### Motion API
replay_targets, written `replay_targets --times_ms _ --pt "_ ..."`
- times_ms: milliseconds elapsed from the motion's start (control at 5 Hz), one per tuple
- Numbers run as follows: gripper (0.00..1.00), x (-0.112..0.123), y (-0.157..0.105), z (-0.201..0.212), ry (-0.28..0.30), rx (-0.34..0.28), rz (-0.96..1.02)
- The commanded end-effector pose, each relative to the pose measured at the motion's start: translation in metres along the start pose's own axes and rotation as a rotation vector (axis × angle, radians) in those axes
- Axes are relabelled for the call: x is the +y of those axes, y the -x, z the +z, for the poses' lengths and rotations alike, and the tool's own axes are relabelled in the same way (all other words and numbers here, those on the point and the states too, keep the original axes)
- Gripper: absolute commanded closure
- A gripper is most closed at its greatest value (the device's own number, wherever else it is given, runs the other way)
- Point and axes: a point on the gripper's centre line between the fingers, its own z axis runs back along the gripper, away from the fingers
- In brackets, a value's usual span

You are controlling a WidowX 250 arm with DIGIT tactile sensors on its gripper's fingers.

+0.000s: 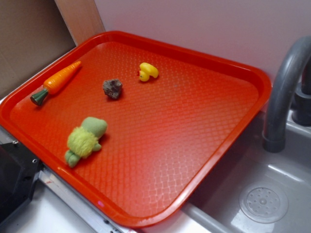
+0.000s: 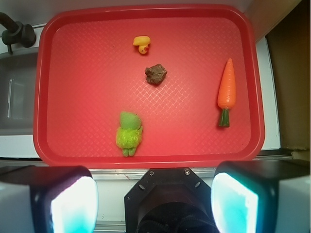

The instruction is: Grab the green animal.

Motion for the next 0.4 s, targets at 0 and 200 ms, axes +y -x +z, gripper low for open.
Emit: replay_targets --times_ms 0,200 --pt "0.00 0.000 0.000 0.000 0.000 0.000 0.000" --pt "0.00 -0.022 -0.014 -0.011 -0.002 -0.057 0.015"
